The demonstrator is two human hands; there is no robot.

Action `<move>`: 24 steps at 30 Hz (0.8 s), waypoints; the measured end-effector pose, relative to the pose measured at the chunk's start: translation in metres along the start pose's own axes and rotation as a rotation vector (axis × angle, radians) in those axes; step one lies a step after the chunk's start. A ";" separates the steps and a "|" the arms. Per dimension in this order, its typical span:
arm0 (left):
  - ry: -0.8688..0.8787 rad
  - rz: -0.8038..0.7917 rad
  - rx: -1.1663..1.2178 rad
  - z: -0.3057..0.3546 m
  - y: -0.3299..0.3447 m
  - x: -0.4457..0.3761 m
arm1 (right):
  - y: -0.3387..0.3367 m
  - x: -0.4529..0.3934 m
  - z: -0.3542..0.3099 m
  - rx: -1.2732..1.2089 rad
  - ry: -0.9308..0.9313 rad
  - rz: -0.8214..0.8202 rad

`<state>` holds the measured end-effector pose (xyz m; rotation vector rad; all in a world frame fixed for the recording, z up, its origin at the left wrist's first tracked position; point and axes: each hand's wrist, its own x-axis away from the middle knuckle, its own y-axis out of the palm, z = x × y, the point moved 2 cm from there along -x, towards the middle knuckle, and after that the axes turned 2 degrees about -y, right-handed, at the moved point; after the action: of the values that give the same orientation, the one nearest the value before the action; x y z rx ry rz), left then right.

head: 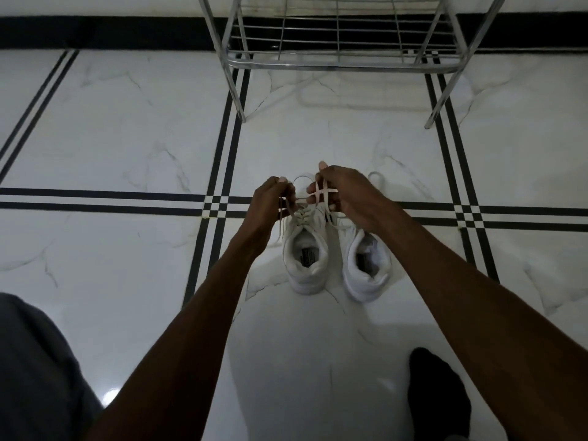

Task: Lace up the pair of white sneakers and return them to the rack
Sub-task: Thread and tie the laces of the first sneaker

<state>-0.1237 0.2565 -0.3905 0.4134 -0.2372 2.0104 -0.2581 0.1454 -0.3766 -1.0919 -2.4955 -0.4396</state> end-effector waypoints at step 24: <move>0.275 -0.041 -0.505 -0.002 0.000 -0.004 | 0.008 -0.009 0.015 0.298 -0.131 0.015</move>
<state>-0.1218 0.2536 -0.3939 -0.1743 -0.5407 1.8584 -0.2496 0.1518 -0.3931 -1.0465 -2.5563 0.0120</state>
